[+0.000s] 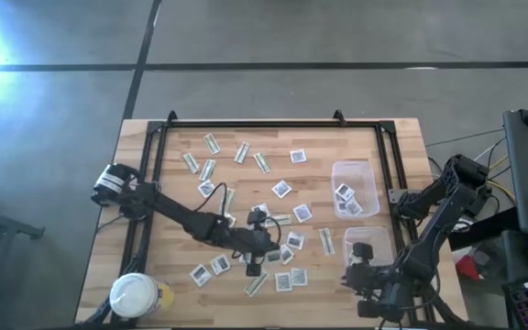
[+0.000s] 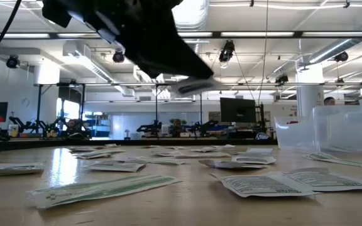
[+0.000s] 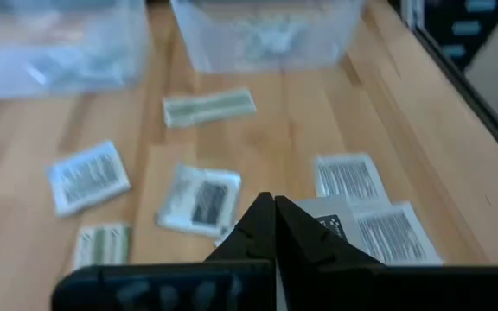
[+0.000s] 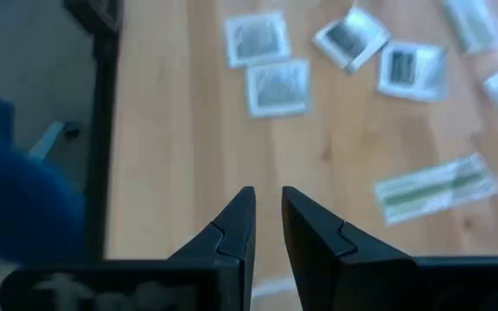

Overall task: Pick & Place First Aid Supplies
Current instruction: Put the towelette pack into the top bin

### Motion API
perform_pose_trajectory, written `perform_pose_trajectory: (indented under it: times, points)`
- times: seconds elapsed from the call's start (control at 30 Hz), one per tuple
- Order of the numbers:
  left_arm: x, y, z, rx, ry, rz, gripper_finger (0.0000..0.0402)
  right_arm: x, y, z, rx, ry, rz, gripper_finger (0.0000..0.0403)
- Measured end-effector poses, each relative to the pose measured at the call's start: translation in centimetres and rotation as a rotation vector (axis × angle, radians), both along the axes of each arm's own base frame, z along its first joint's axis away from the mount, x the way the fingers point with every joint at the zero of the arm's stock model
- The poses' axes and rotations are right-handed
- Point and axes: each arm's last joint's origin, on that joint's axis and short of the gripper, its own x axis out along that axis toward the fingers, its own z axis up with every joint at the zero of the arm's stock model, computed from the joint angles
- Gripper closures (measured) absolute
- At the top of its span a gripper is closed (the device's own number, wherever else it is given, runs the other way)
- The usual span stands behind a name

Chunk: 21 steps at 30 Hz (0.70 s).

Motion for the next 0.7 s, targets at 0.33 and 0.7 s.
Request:
perform_pose_trajectory:
  times: [0.33,0.7]
  points:
    - [0.5,0.0,1.5,0.020,-0.181,0.144,0.0401,0.7,-0.3,-1.0,-0.194,-0.295,-0.017,0.0349]
    - [0.7,-0.3,3.1,0.095,-0.346,0.226,0.0401,1.8,-1.7,-1.6,-0.261,-0.442,-0.200,0.0340]
